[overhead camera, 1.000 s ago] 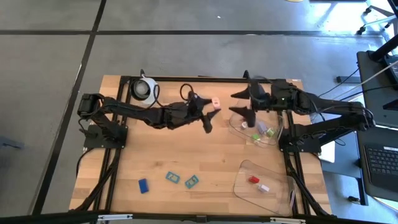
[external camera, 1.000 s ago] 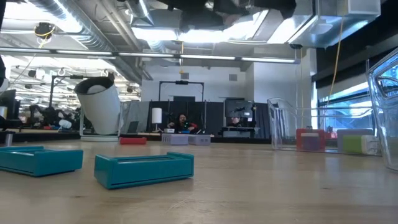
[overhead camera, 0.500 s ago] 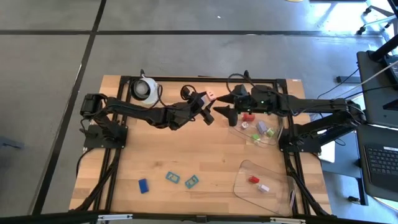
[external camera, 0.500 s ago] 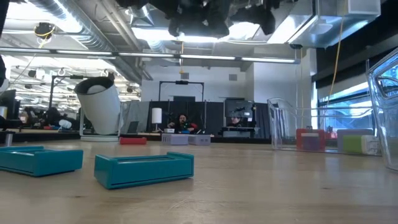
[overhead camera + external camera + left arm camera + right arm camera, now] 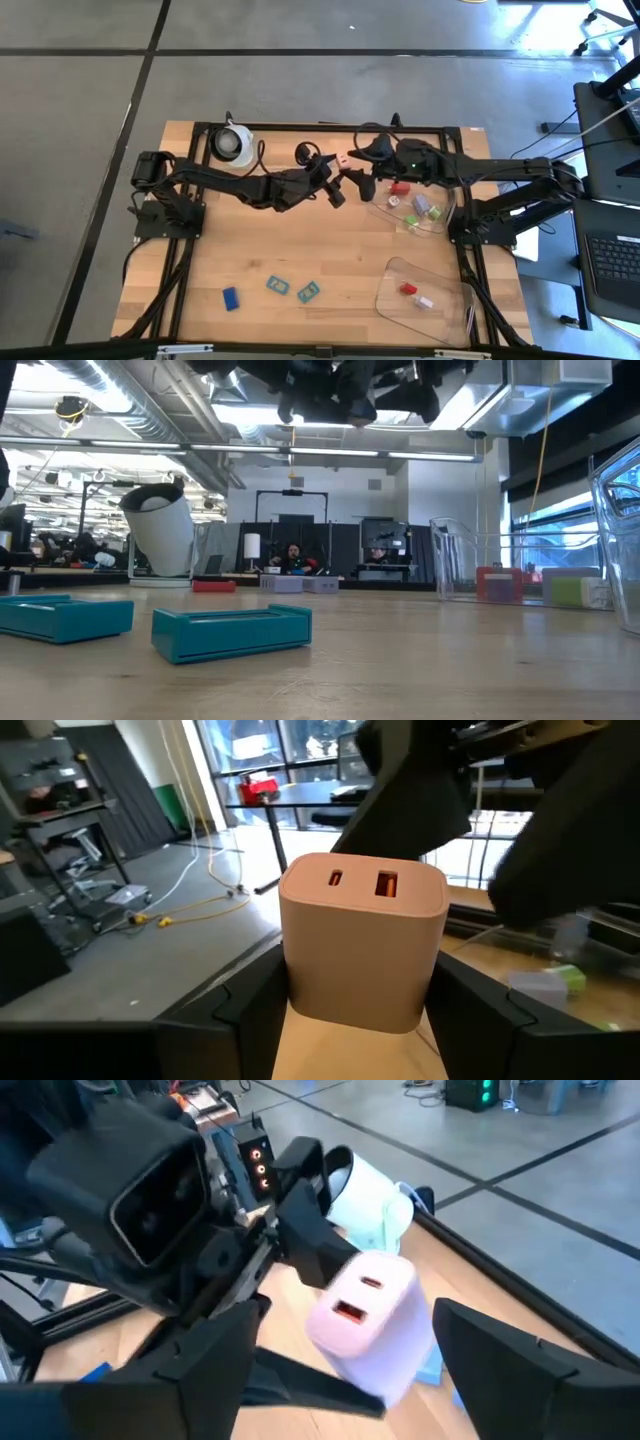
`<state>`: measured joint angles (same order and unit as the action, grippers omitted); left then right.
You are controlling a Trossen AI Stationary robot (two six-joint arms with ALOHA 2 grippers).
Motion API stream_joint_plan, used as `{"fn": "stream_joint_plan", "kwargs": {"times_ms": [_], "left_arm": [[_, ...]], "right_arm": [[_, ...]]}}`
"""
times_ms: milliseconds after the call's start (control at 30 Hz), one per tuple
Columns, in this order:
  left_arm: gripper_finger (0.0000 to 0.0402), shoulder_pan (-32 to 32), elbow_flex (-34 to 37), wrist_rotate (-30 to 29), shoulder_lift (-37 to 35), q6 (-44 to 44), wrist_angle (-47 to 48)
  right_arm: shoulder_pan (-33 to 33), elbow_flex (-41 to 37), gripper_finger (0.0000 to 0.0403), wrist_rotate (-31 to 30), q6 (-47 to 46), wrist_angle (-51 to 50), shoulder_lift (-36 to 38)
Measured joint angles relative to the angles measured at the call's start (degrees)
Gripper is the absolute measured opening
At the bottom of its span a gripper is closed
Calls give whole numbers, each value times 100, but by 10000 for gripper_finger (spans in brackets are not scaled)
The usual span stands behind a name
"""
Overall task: Pick & Place Office items
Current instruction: Put the pink charger adapter into the top transparent bin
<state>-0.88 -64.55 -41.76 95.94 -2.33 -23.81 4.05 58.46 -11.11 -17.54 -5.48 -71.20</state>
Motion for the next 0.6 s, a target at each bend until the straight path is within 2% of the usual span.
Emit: {"fn": "stream_joint_plan", "kwargs": {"times_ms": [200,333,467,600], "left_arm": [[199,12,2,443,0,-291,16],[201,-39,2,481,0,-496,2],[202,-60,2,421,0,-498,2],[201,-64,2,422,0,-546,1]], "right_arm": [[1,0,341,-4,-224,75,-214],[0,0,344,-4,-256,94,-284],[0,0,327,-4,-331,83,-312],[0,0,290,-5,-599,71,-312]]}}
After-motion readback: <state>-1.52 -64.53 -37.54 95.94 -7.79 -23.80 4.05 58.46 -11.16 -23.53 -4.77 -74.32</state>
